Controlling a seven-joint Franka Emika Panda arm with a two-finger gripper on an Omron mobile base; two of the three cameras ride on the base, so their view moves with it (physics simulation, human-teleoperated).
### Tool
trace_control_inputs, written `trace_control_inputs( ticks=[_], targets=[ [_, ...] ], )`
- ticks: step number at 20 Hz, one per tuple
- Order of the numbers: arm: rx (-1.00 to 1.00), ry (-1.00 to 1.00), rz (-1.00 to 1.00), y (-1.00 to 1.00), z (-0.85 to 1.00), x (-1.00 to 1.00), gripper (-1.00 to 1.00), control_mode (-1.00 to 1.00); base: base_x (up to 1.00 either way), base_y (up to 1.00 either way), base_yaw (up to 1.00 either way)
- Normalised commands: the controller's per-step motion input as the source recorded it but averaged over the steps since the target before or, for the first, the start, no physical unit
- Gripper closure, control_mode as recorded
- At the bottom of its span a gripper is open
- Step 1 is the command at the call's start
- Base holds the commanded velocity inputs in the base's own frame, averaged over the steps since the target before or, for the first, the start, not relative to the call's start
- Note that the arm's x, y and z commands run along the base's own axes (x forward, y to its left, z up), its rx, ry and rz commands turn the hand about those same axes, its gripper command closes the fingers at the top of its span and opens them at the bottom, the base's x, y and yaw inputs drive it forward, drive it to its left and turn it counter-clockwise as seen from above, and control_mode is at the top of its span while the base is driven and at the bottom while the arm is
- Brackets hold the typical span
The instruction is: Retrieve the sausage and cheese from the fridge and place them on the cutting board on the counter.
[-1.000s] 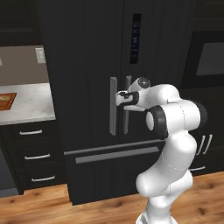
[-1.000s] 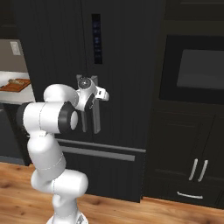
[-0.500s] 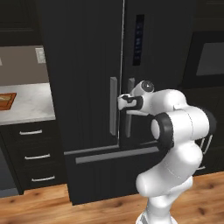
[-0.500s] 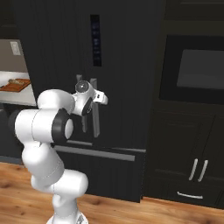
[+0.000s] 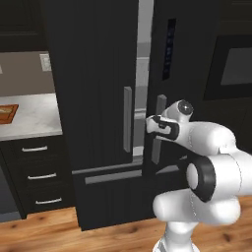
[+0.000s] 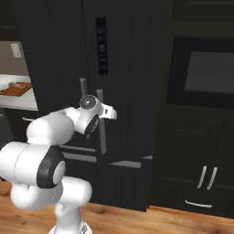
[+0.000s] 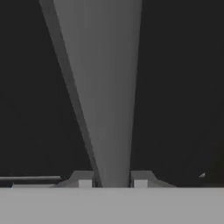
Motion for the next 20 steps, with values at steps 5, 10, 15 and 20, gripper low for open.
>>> trace_control_inputs(
  ticks=[5, 10, 15, 20],
  targets=[
    [0.00, 0.00, 0.00, -0.46, 0.07, -0.80, -1.00, -1.00, 0.00, 0.00, 0.00],
    [0.00, 0.01, 0.00, -0.14, 0.08, -0.56, -1.00, -1.00, 0.00, 0.00, 0.00],
    [0.02, 0.00, 0.00, 0.25, 0.10, -0.52, -1.00, -1.00, 0.00, 0.00, 0.00],
    [0.00, 0.05, -0.02, 0.20, 0.09, -0.54, -1.00, -1.00, 0.00, 0.00, 0.00]
  ],
)
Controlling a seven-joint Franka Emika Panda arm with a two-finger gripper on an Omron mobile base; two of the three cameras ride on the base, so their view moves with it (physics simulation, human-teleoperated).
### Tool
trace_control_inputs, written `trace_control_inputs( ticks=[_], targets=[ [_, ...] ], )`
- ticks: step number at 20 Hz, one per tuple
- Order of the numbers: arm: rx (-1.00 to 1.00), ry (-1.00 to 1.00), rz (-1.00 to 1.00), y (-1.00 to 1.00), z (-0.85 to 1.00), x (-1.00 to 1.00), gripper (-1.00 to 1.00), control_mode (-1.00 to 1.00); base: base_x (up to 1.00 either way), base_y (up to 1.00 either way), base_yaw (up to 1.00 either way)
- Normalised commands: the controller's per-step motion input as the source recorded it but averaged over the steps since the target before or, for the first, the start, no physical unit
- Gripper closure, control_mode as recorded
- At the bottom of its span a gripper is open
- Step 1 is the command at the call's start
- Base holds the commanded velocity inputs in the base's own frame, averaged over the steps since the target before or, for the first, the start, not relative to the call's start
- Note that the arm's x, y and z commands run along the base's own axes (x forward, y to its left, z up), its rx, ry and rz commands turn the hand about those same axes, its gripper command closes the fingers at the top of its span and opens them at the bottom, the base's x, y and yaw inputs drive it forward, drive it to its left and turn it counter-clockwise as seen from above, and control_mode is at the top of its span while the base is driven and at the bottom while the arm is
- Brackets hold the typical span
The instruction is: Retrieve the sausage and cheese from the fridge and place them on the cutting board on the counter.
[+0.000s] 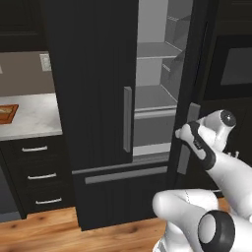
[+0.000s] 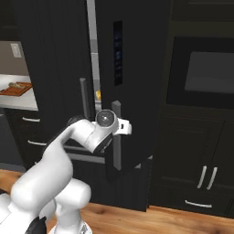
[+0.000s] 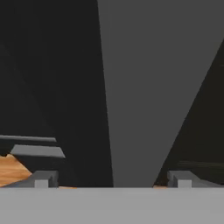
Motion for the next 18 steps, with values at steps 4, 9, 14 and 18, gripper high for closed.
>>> trace_control_inputs(
  ticks=[4, 9, 14, 18],
  targets=[
    [0.00, 0.20, -0.15, 0.37, 0.12, -0.44, -1.00, -1.00, 0.00, 0.00, 0.00],
    [0.00, 0.20, -0.18, 0.39, 0.11, -0.46, -1.00, -1.00, 0.00, 0.00, 0.00],
    [0.00, 0.00, -0.24, 0.63, -0.01, -0.02, -1.00, -1.00, 0.00, 0.00, 0.00],
    [0.00, 0.00, -0.48, 0.40, 0.00, 0.37, -1.00, -1.00, 0.00, 0.00, 0.00]
  ],
)
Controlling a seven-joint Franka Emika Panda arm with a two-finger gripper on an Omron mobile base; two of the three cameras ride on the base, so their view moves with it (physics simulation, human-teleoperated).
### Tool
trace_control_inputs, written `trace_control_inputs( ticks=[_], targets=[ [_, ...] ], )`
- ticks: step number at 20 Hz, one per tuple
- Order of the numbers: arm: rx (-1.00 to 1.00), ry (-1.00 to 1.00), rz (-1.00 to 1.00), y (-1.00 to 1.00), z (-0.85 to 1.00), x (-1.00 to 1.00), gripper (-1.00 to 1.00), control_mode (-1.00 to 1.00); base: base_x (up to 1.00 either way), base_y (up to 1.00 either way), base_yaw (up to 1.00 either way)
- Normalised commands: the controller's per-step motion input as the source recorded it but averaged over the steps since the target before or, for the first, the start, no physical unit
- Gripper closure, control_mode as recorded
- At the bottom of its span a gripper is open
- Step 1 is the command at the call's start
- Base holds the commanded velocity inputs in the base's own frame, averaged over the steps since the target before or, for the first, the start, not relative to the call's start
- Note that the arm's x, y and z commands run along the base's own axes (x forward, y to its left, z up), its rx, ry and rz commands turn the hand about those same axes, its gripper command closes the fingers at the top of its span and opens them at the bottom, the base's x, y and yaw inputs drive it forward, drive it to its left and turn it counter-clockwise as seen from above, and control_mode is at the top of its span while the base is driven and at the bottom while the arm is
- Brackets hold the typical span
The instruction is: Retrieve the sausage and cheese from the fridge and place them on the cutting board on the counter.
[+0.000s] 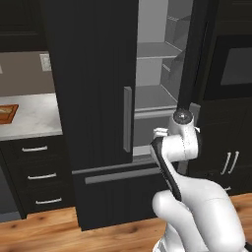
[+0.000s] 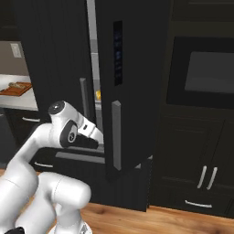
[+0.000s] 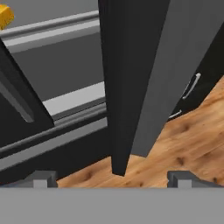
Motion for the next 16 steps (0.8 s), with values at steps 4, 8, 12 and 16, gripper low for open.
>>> trace_control_inputs(
  ticks=[4, 8, 12, 16],
  targets=[
    [0.10, 0.01, -0.43, 0.27, -0.01, 0.43, -1.00, -1.00, 0.00, 0.00, 0.00],
    [0.16, -0.01, -0.47, 0.32, 0.01, 0.35, -1.00, -1.00, 0.00, 0.00, 0.00],
    [0.21, -0.09, -0.52, 0.25, 0.10, 0.22, -1.00, -1.00, 0.00, 0.00, 0.00],
    [0.25, -0.11, -0.57, 0.10, 0.13, 0.23, -1.00, -1.00, 0.00, 0.00, 0.00]
  ],
)
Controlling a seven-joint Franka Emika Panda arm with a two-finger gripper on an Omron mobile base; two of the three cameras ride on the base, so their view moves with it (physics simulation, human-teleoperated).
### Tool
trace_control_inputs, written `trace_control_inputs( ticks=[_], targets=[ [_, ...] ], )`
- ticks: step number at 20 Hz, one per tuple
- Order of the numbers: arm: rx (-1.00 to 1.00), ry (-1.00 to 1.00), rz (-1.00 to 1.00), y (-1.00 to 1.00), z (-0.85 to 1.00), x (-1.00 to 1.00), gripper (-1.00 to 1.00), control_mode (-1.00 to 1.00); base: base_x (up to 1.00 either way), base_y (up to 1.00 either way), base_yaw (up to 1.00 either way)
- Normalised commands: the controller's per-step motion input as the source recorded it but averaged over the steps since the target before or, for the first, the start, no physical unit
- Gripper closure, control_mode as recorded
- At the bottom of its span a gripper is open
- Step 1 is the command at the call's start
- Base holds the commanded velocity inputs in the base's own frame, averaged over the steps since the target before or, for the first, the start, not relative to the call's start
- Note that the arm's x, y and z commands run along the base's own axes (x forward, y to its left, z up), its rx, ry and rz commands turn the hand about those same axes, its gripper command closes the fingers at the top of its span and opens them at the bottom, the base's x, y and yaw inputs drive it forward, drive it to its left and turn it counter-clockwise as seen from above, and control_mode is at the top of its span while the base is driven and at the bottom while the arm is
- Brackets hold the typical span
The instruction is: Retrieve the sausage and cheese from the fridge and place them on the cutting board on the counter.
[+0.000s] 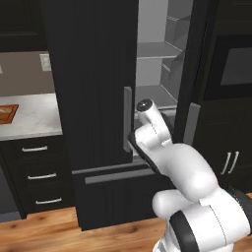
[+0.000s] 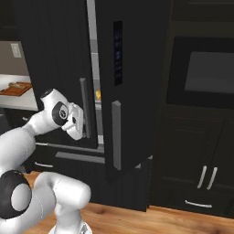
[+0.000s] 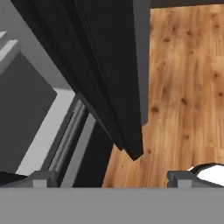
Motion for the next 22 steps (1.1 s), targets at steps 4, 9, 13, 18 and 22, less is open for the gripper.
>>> trace_control_inputs(
  ticks=[4, 9, 13, 18, 22],
  targets=[
    [0.31, -0.09, -0.37, -0.10, 0.01, 0.43, -1.00, -1.00, 0.00, 0.00, 0.00],
    [0.27, -0.09, -0.26, -0.29, 0.00, 0.44, -1.00, -1.00, 0.00, 0.00, 0.00],
    [0.21, -0.10, -0.28, -0.31, 0.00, 0.39, -1.00, -1.00, 0.00, 0.00, 0.00],
    [0.11, -0.19, -0.31, -0.27, -0.02, 0.12, -1.00, -1.00, 0.00, 0.00, 0.00],
    [0.02, -0.25, -0.33, -0.20, -0.02, 0.00, -1.00, -1.00, 0.00, 0.00, 0.00]
  ],
)
